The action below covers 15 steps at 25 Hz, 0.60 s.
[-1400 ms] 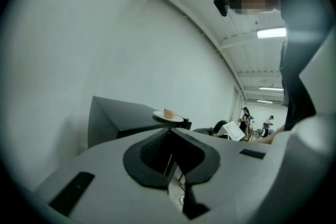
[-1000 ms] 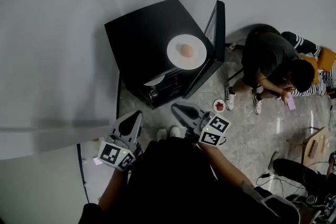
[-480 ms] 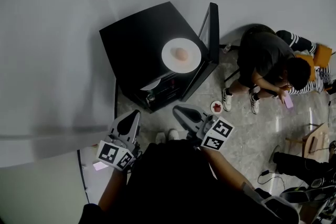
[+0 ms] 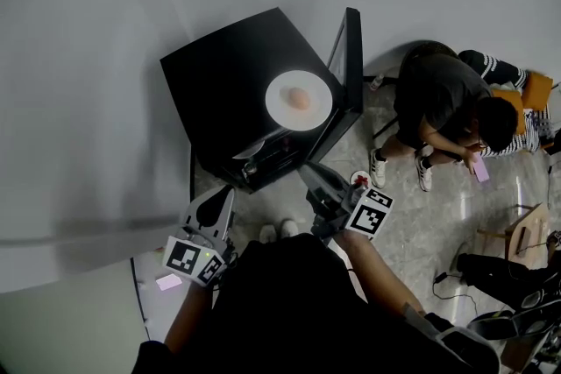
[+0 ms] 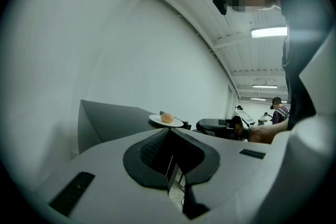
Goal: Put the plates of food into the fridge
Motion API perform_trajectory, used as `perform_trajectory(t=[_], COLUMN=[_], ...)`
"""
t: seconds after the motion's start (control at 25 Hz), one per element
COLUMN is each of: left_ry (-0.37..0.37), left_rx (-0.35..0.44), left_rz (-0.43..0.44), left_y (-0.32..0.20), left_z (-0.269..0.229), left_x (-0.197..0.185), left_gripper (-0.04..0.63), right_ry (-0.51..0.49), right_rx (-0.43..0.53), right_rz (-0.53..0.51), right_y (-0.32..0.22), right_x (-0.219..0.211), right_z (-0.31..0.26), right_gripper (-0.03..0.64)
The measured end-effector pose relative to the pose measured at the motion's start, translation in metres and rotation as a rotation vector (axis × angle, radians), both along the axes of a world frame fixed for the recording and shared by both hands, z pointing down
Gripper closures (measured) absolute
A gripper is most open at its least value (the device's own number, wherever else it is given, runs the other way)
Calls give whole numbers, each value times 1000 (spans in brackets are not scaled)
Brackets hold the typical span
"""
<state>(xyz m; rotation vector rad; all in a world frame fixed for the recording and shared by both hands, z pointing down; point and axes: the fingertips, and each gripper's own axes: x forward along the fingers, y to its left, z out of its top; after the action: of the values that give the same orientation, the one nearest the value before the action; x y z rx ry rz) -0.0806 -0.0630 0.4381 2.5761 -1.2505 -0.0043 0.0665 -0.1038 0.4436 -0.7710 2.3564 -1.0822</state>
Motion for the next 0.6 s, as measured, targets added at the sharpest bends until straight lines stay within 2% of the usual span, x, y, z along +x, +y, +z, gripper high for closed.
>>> perform_trajectory(t=[0.16, 0.44, 0.6], left_ry=[14, 13, 13], left_rx=[1, 1, -4], left_rz=[2, 9, 12], left_y=[-7, -19, -20], left_z=[1, 0, 1], left_x=[2, 5, 6], left_gripper=[571, 571, 571], right_ry=[-96, -272, -310], right_rx=[-78, -218, -266], right_rz=[49, 113, 132], right_y=[-20, -49, -60], right_x=[14, 34, 37], right_z=[5, 21, 28], right_gripper=[583, 523, 506])
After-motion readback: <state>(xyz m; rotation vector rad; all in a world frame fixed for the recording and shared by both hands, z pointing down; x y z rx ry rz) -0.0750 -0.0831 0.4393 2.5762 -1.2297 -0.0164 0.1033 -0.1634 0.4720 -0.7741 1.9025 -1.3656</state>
